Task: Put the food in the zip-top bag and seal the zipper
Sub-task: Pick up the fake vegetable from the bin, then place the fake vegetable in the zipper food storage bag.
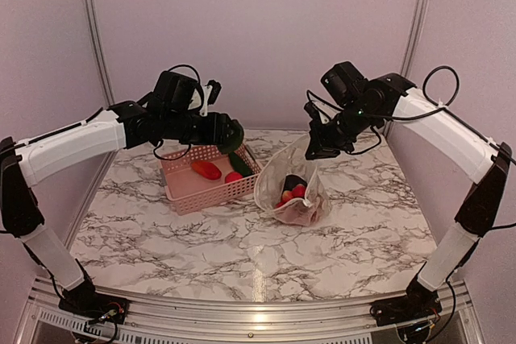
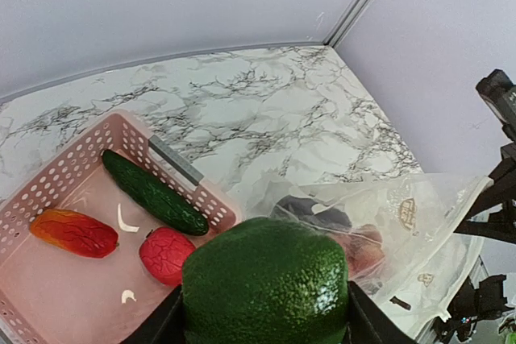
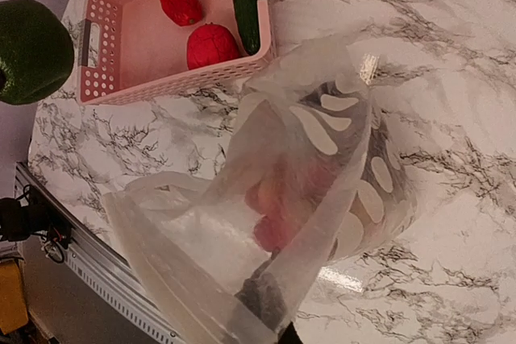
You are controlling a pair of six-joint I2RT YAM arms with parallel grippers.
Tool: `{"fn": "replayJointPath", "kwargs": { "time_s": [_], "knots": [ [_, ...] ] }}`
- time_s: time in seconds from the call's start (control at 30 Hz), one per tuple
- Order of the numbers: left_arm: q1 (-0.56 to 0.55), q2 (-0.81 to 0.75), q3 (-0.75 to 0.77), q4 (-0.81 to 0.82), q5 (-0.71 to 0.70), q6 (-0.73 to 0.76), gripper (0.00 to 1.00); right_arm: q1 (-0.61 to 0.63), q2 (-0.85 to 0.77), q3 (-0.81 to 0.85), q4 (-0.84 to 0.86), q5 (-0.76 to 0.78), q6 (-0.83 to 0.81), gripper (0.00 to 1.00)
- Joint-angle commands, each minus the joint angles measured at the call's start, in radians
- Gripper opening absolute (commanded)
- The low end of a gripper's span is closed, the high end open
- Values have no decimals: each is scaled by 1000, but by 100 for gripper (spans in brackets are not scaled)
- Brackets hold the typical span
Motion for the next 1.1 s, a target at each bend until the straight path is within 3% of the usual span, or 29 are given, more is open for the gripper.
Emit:
{"fn": "replayJointPath", "kwargs": {
  "time_s": [0.0, 0.1, 0.27, 0.57, 0.8, 1.07],
  "knots": [
    [-35, -121, -101, 241, 116, -72, 46, 10, -20, 49, -86, 32, 30, 0],
    [-81, -202, -191, 367, 119, -96, 45, 16, -42, 27, -59, 16, 12, 0],
    [-218, -321, -338, 565, -80, -89, 43, 15, -90, -77, 7, -31, -68, 0],
    [-468, -191, -271, 614, -188, -48, 42, 16, -114, -49, 2, -76, -126, 0],
    [-527, -95, -244, 628, -193, -48, 41, 15, -158, -131, 85, -100, -59, 0],
    [-531, -7, -236, 623, -379, -16, 42, 16, -190, -145, 102, -113, -16, 0]
  ]
}}
